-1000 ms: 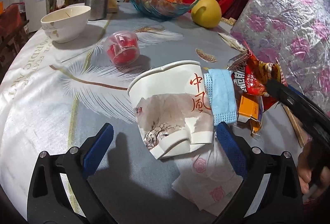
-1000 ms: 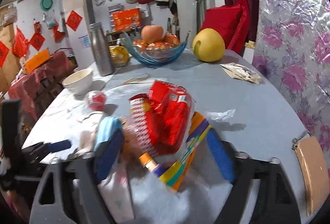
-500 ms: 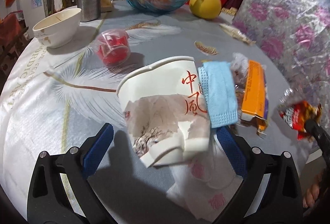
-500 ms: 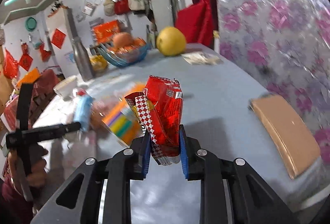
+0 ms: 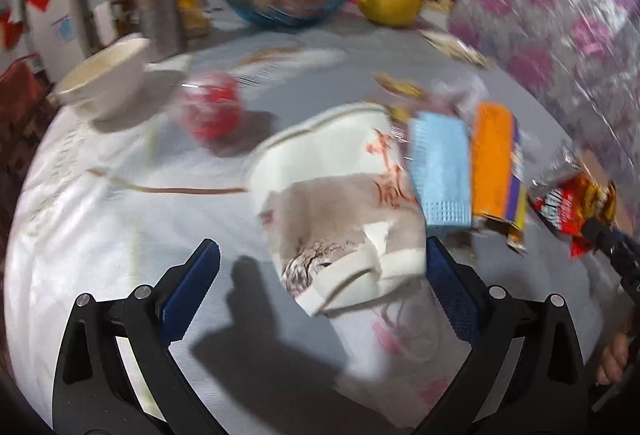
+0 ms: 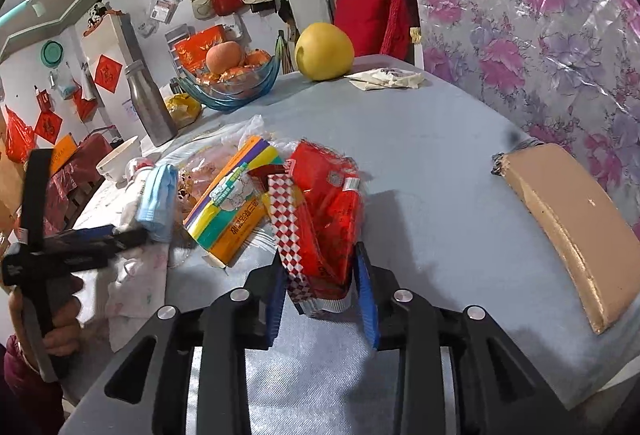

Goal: Collect trash
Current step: 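Grasp the red snack wrapper with the right tool while the left tool grasps the white paper cup, then carry the wrapper and cup to the wastebasket and open both tools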

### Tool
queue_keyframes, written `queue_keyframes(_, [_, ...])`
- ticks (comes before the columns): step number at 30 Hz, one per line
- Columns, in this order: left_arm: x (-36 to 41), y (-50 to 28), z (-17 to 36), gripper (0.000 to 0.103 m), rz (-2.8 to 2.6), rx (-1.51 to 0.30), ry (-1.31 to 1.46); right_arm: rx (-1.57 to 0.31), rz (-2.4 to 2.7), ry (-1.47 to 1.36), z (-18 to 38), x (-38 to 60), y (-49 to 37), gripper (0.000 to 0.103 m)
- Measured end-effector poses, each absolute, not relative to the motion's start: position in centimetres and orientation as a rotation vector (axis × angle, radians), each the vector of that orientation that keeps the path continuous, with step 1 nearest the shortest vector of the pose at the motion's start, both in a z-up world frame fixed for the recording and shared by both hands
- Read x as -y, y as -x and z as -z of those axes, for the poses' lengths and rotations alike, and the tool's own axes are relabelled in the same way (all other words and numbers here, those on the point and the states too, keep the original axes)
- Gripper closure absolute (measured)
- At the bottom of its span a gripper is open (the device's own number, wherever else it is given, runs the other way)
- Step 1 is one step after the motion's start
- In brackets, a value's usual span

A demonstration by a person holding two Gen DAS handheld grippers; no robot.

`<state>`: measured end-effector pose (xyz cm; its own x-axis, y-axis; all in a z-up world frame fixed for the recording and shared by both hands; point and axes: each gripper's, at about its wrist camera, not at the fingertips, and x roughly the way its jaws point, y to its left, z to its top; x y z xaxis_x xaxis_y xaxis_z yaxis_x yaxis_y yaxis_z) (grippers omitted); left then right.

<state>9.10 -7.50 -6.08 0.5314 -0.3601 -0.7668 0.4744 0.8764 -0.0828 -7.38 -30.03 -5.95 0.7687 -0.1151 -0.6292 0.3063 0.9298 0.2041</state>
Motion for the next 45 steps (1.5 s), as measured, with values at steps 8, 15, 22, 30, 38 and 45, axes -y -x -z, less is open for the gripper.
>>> queue_keyframes(8, [5.5, -10.1, 5.3, 0.007, 0.424, -0.851, -0.081, -0.658, 0.224, -0.347, 6.9, 30.7, 7.3, 0.055])
queue_keyframes(15, [4.7, -10.8, 5.1, 0.007, 0.430, -0.854, 0.000, -0.665, 0.206, -0.355, 7.6, 30.8, 7.2, 0.052])
queue_keyframes(22, [7.3, -11.9, 7.0, 0.007, 0.425, -0.955, -0.135, -0.658, 0.199, -0.383, 7.5, 31.2, 7.1, 0.052])
queue_keyframes(30, [6.1, -10.4, 5.5, 0.032, 0.447, -0.834, -0.086, -0.626, 0.159, -0.379, 6.5, 30.6, 6.7, 0.079])
queue_keyframes(38, [4.1, -6.1, 1.8, 0.032, 0.500, -0.664, -0.027, -0.567, 0.177, -0.334, 4.0, 30.0, 9.4, 0.079])
queue_keyframes(45, [3.8, -2.0, -0.9, 0.032, 0.550, -0.615, -0.024, -0.509, 0.179, -0.316, 1.8, 29.7, 13.7, 0.079])
